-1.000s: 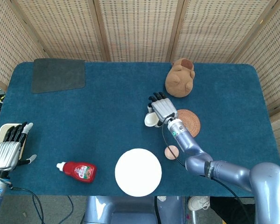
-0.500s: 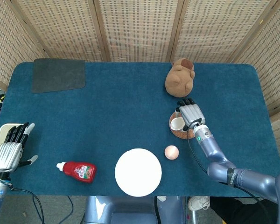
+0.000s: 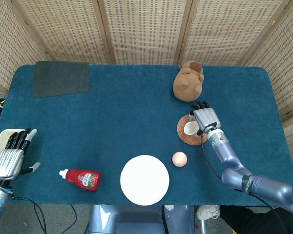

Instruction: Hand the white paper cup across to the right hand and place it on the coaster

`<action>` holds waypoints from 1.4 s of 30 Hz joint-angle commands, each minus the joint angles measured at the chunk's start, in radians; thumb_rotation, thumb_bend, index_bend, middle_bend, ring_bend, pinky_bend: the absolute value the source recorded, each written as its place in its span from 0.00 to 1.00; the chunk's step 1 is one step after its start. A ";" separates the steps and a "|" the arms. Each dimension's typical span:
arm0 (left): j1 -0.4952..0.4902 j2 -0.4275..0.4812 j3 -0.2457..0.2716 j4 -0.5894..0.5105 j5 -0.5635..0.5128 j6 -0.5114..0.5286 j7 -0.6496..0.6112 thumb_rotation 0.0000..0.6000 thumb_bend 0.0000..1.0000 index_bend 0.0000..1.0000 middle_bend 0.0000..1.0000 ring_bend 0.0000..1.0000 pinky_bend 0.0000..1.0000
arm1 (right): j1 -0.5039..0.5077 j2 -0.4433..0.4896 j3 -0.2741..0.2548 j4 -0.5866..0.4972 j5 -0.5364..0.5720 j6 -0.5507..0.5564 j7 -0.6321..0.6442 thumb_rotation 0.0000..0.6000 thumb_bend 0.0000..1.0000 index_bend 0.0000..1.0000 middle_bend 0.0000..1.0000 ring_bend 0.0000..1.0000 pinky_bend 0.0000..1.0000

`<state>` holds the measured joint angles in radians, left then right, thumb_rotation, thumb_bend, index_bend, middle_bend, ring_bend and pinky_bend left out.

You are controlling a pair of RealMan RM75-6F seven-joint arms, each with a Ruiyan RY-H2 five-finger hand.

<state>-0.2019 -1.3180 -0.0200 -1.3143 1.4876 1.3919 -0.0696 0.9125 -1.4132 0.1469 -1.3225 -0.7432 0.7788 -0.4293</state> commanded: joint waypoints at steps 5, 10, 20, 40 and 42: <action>0.002 0.000 -0.002 0.002 0.003 0.002 -0.005 1.00 0.18 0.00 0.00 0.00 0.00 | 0.000 -0.026 -0.004 0.030 0.008 -0.004 -0.002 1.00 0.02 0.32 0.06 0.00 0.00; 0.003 0.000 -0.003 0.003 0.003 0.002 -0.010 1.00 0.18 0.00 0.00 0.00 0.00 | -0.004 -0.036 -0.005 0.040 0.003 0.008 -0.004 1.00 0.02 0.22 0.00 0.00 0.00; 0.004 -0.001 -0.005 0.005 0.008 0.002 -0.020 1.00 0.18 0.00 0.00 0.00 0.00 | -0.056 0.014 -0.023 0.002 -0.031 0.090 -0.016 1.00 0.02 0.03 0.00 0.00 0.00; 0.017 -0.007 -0.002 -0.004 0.031 0.041 0.014 1.00 0.18 0.00 0.00 0.00 0.00 | -0.446 0.110 -0.166 -0.089 -0.418 0.602 0.245 1.00 0.02 0.00 0.00 0.00 0.00; 0.020 -0.008 0.000 -0.009 0.037 0.049 0.019 1.00 0.18 0.00 0.00 0.00 0.00 | -0.493 0.112 -0.184 -0.100 -0.468 0.684 0.248 1.00 0.02 0.00 0.00 0.00 0.00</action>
<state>-0.1830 -1.3254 -0.0208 -1.3216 1.5228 1.4387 -0.0524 0.4935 -1.3076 0.0009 -1.4046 -1.1308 1.3600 -0.2086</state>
